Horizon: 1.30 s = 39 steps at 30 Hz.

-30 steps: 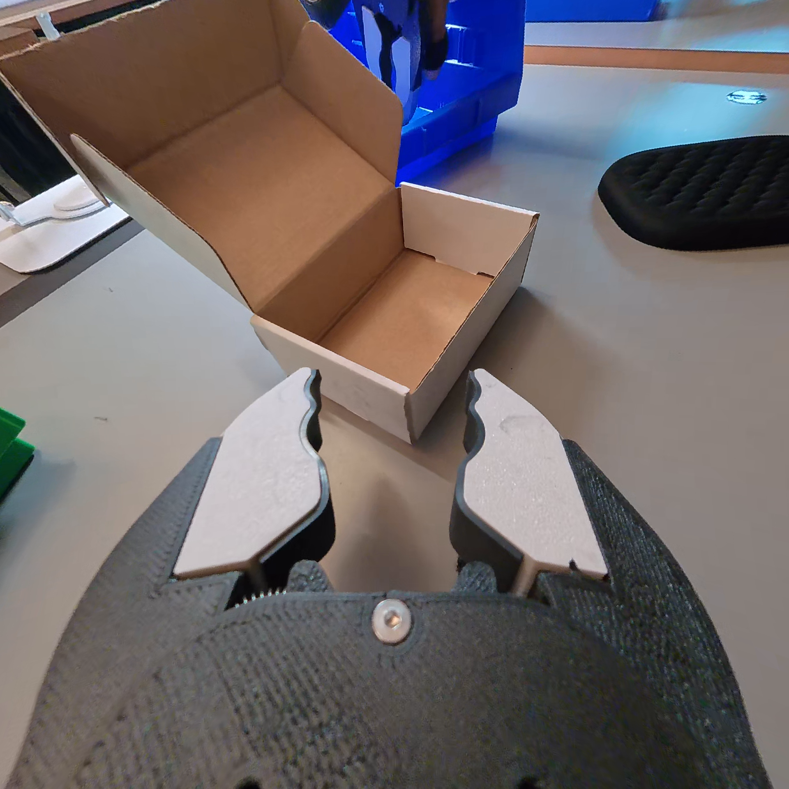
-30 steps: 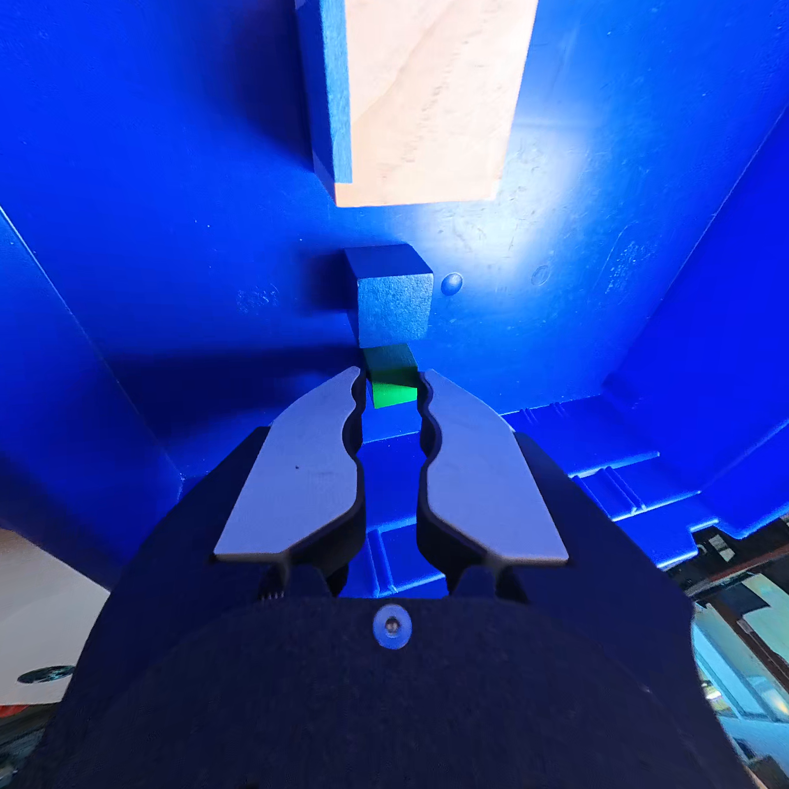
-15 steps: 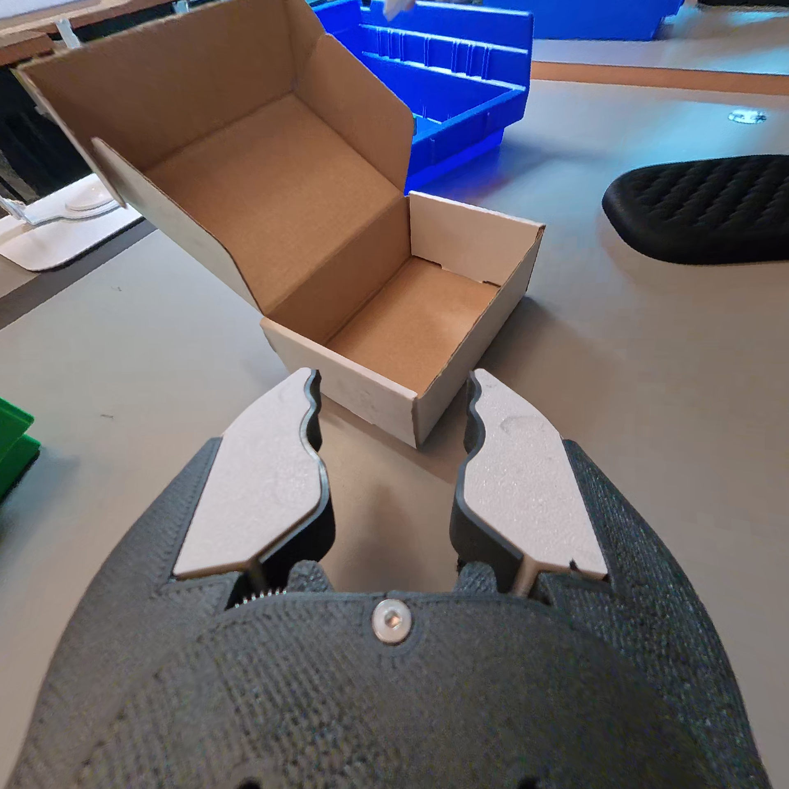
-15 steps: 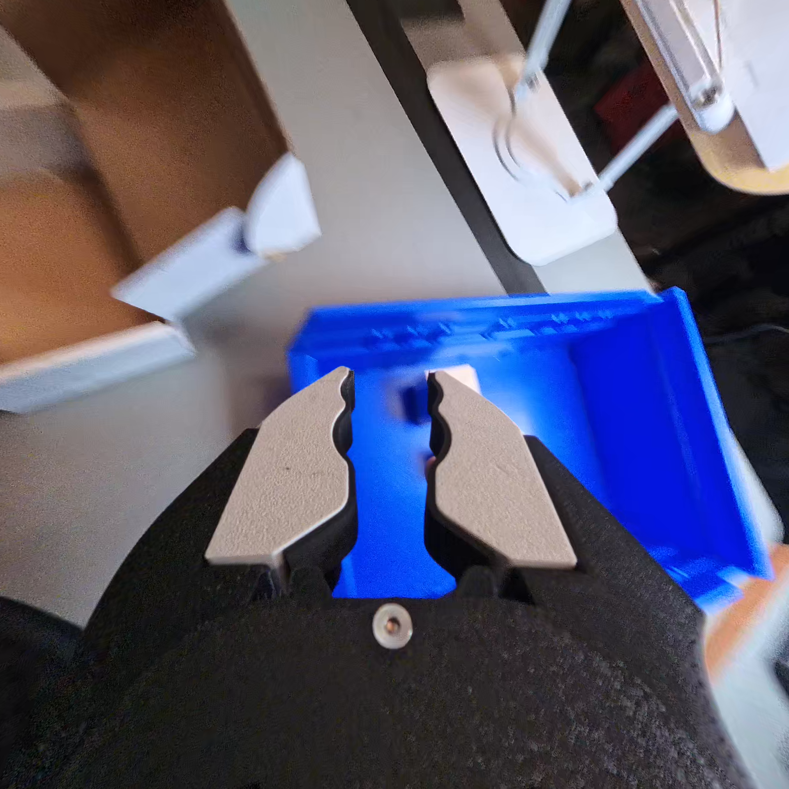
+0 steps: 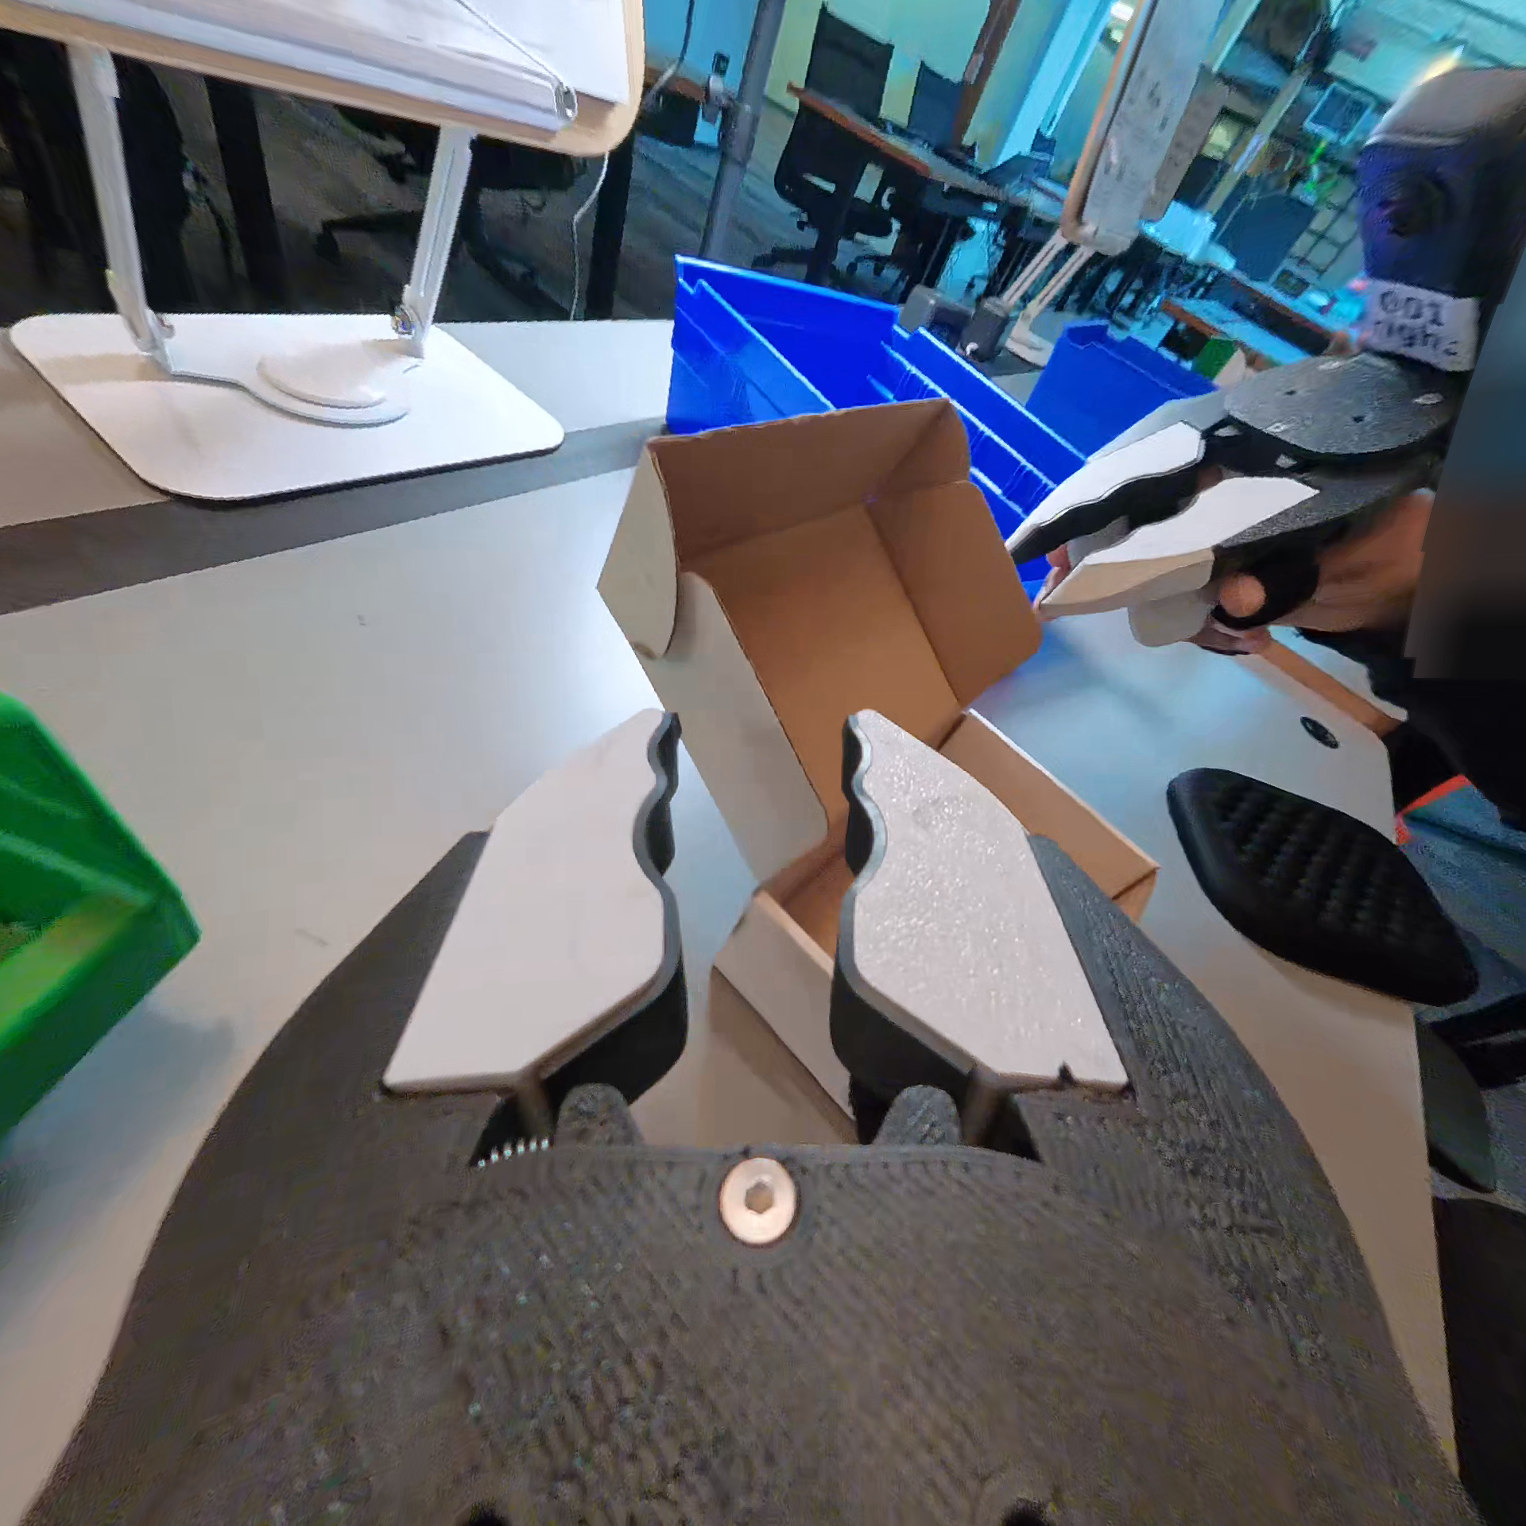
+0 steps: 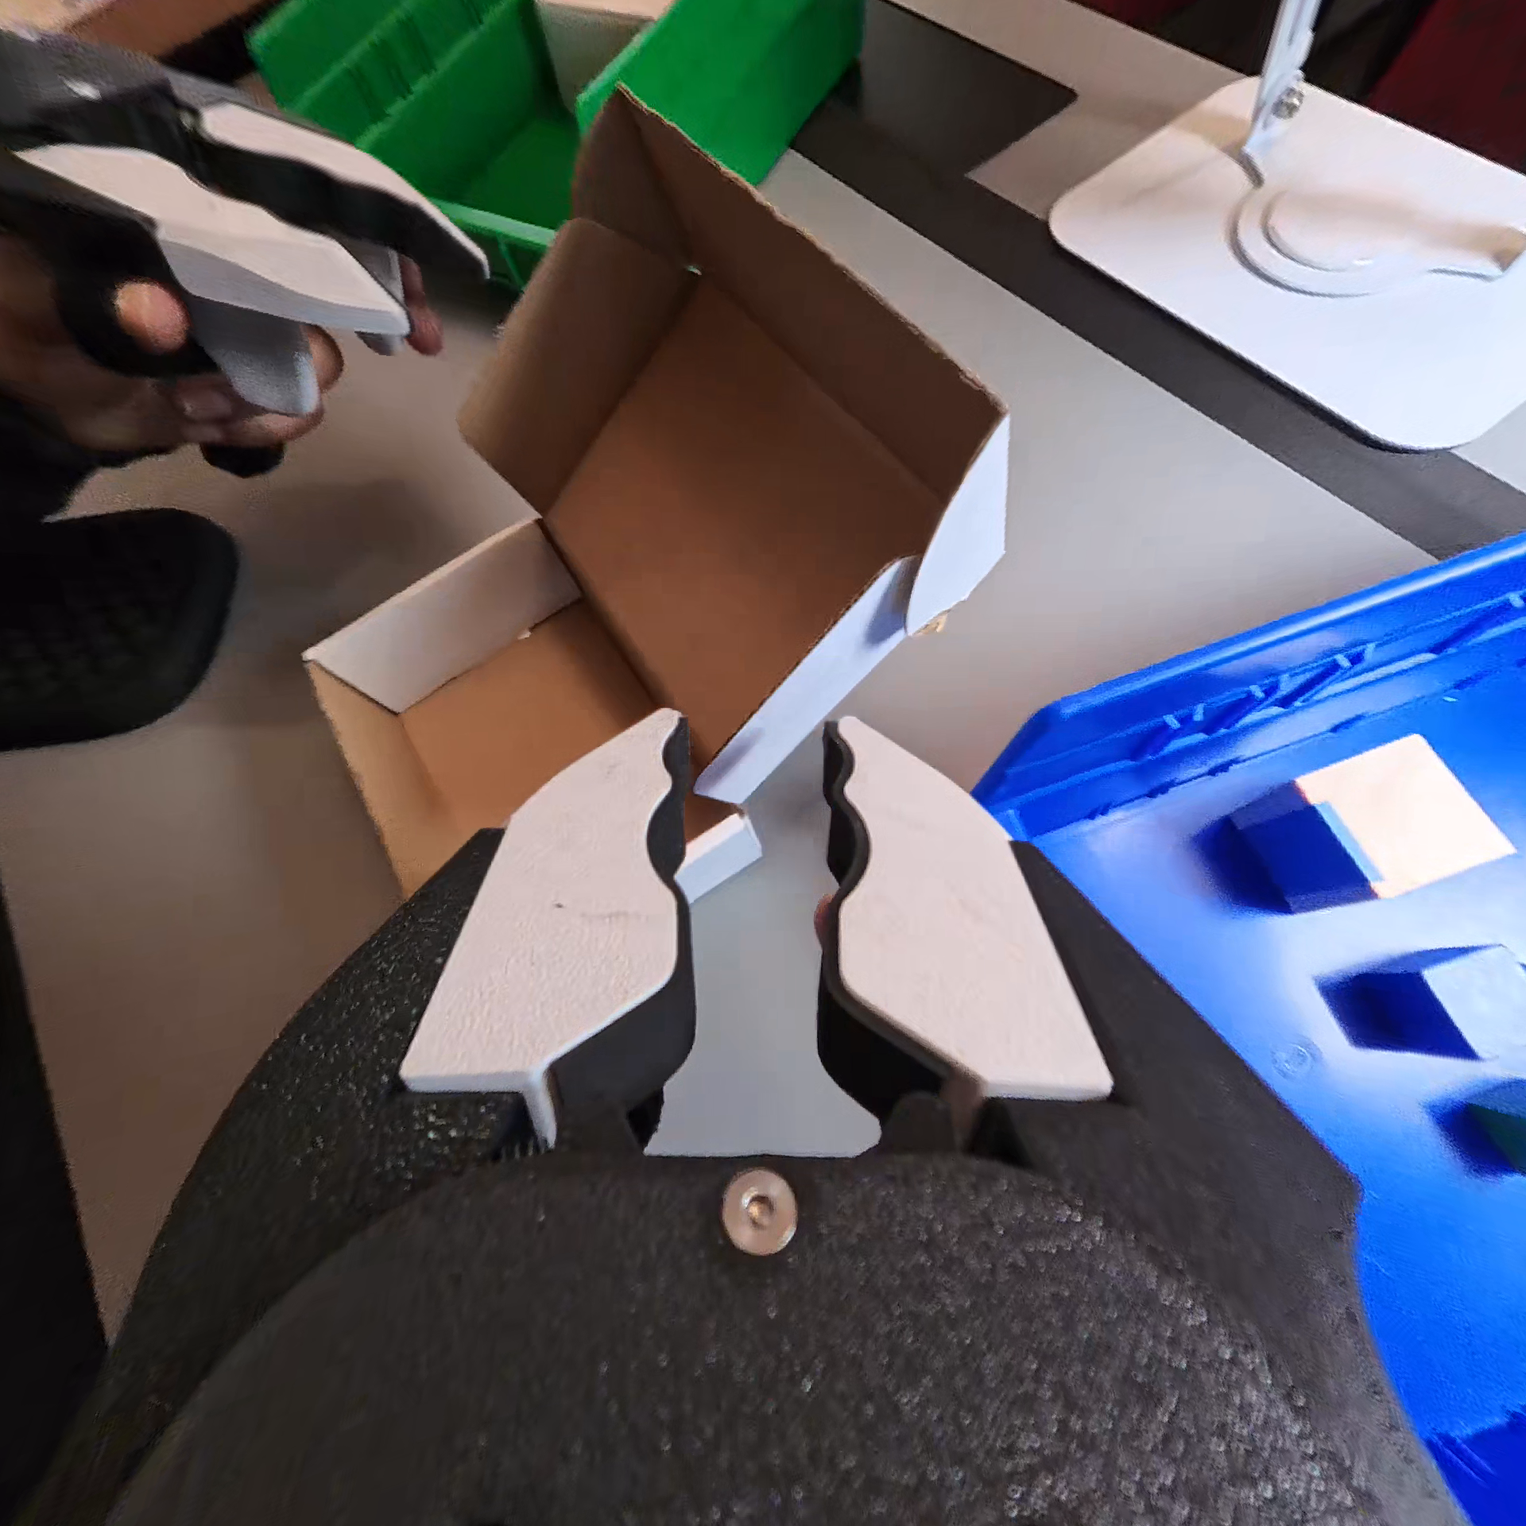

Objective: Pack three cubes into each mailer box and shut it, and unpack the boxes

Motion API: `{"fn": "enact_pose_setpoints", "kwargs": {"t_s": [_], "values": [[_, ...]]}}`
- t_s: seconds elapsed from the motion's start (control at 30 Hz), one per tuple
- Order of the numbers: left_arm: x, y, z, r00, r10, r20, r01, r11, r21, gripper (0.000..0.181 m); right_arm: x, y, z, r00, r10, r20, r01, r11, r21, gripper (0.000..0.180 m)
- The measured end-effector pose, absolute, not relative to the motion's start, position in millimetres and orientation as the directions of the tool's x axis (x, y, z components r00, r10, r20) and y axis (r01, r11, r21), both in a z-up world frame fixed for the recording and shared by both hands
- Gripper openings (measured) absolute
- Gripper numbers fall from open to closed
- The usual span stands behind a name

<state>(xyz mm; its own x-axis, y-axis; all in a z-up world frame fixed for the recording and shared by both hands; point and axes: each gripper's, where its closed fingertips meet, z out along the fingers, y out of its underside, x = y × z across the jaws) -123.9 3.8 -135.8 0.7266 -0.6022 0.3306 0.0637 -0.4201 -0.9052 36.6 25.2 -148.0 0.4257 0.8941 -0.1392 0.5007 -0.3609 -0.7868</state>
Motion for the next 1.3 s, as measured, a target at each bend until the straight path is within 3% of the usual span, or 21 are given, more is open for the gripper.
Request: {"fn": "enact_pose_setpoints", "kwargs": {"t_s": [0.13, 0.2, 0.43, 0.77, 0.9, 1.07, 1.13, 1.3], "values": [[-106, 17, -149, 0.725, -0.603, 0.332, 0.006, -0.478, -0.878, 0.034, 33, 35, -154, 0.479, 0.872, -0.100, 0.521, -0.374, -0.767, 0.025], [-98, 15, -152, 0.716, -0.609, 0.342, -0.001, -0.490, -0.872, 0.024, 28, 34, -155, 0.475, 0.876, -0.081, 0.517, -0.352, -0.780, 0.012], [-89, -29, -145, 0.649, -0.709, 0.277, -0.040, -0.396, -0.918, 0.018, 30, 1, -151, 0.390, 0.911, 0.130, 0.524, -0.104, -0.845, 0.013], [-79, -111, -194, 0.510, -0.844, 0.166, -0.334, -0.372, -0.866, 0.024, 58, -75, -194, 0.168, 0.983, 0.079, 0.655, -0.051, -0.754, 0.021], [-106, -122, -192, 0.531, -0.847, 0.040, -0.388, -0.284, -0.877, 0.034, 82, -85, -190, 0.095, 0.972, 0.213, 0.707, 0.085, -0.702, 0.036], [-110, -110, -149, 0.583, -0.737, -0.341, -0.498, 0.007, -0.867, 0.068, 82, -71, -169, 0.100, 0.855, 0.509, 0.723, 0.288, -0.627, 0.058], [-95, -107, -137, 0.568, -0.703, -0.428, -0.532, 0.084, -0.843, 0.073, 71, -68, -159, 0.099, 0.780, 0.618, 0.712, 0.378, -0.591, 0.059], [-75, -102, -145, 0.457, -0.662, -0.594, -0.673, 0.180, -0.718, 0.046, 57, -79, -146, 0.005, 0.649, 0.761, 0.722, 0.524, -0.452, 0.043]]}}
